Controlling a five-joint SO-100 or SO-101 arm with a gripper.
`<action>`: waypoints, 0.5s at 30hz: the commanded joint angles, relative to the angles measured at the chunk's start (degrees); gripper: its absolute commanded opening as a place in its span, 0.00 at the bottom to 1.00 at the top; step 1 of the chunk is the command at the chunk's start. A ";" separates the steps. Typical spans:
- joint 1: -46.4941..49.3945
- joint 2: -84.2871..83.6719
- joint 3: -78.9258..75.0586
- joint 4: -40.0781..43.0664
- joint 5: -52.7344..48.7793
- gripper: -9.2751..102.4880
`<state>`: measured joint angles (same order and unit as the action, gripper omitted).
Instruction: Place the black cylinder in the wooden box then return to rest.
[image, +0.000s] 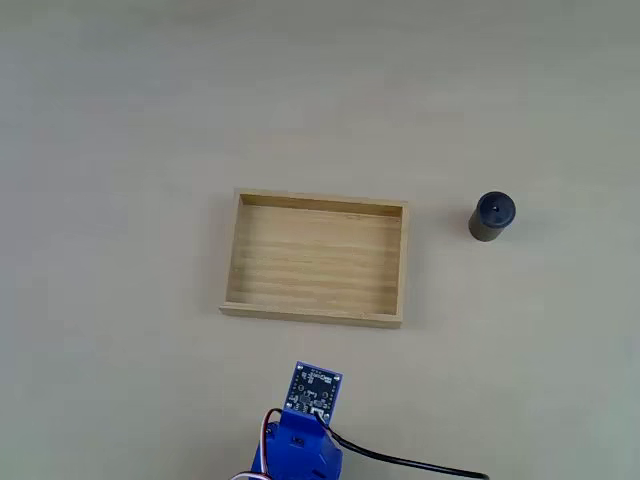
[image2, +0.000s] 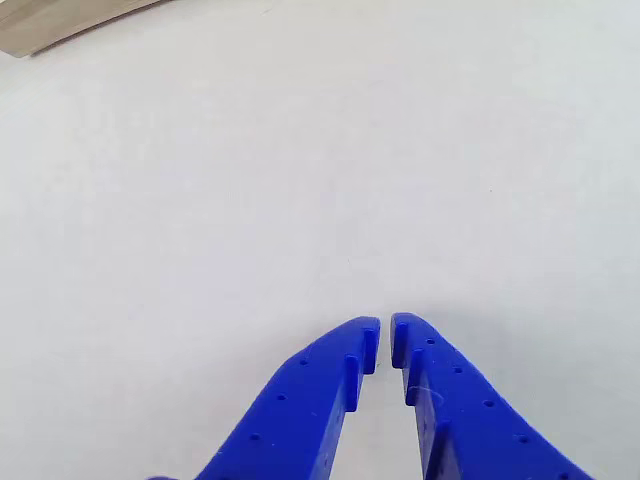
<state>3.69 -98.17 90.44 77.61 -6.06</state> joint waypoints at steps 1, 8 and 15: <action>0.09 -0.62 1.76 0.26 0.53 0.08; 0.09 -0.62 1.76 0.26 0.53 0.08; 0.26 -0.53 1.76 0.26 0.88 0.08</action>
<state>3.69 -98.17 90.53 77.61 -6.06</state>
